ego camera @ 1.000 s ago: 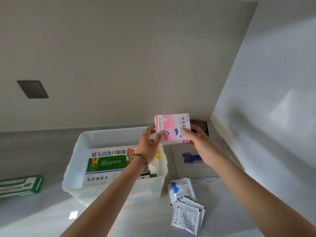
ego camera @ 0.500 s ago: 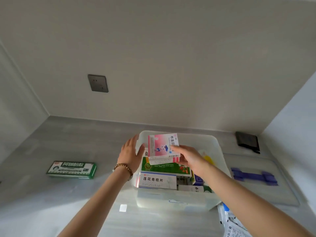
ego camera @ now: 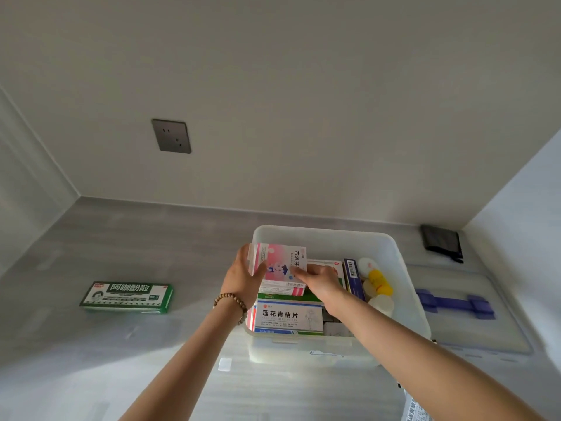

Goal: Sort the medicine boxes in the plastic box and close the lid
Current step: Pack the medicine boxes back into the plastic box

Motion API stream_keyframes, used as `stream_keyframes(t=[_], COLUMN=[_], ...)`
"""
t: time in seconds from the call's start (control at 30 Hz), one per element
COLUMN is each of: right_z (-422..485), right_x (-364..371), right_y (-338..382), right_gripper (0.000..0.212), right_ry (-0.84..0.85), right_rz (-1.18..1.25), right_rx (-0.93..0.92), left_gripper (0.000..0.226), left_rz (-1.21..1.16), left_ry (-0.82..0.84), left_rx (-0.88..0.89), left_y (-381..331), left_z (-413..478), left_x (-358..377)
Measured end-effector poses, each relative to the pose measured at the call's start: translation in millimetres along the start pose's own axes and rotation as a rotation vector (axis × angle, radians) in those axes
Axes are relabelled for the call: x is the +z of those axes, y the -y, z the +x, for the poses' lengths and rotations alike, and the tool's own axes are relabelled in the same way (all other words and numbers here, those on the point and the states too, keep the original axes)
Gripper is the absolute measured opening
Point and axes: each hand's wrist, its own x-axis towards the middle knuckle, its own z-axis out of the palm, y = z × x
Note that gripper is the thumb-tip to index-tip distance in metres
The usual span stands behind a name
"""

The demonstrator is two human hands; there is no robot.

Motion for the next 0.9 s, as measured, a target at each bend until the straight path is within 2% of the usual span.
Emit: stream_keyframes(t=[0.2,0.3,0.4,0.5,0.63,0.73,0.9], right_z=[0.7,-0.6,-13.3,-32.2,-62.0,-83.5,-102.3], right_x=[-4.5,-15.6,-40.9,-85.2,-157.6,-212.2,-286.0], right_y=[2.0,4.5,12.2,22.7,23.9,1.3,-69.2], right_gripper=[0.036,0.058,0.069,0.065,0.045,0.039,0.031], right_ry=[0.056,0.102,0.081,0.067,-0.033,-0.101,-0.133], right_rz=[-0.064,-0.135,-0.257,-0.361,-0.279,-0.249,-0.258], right_rx=[0.003,0.008,-0.105,-0.293,-0.445,-0.467,-0.355], left_gripper=[0.048,0.053,0.062,0.059,0.057,0.057,0.057], left_rz=[0.046,0.155,0.322,0.343,0.301,0.298,0.375], left_ry=[-0.004,-0.031,-0.102,-0.147,-0.144,-0.079,0.008], left_rx=[-0.010,0.013,0.075,0.210,0.346,0.435,0.555], left_y=[0.1,-1.7,-10.0,-32.7,-76.7,-106.0,-130.3], left_z=[0.7,-0.7,-8.8,-28.2,-62.6,-90.7,-128.8], left_x=[-0.4,-4.6,-8.8,-1.1,38.5,86.2,166.2])
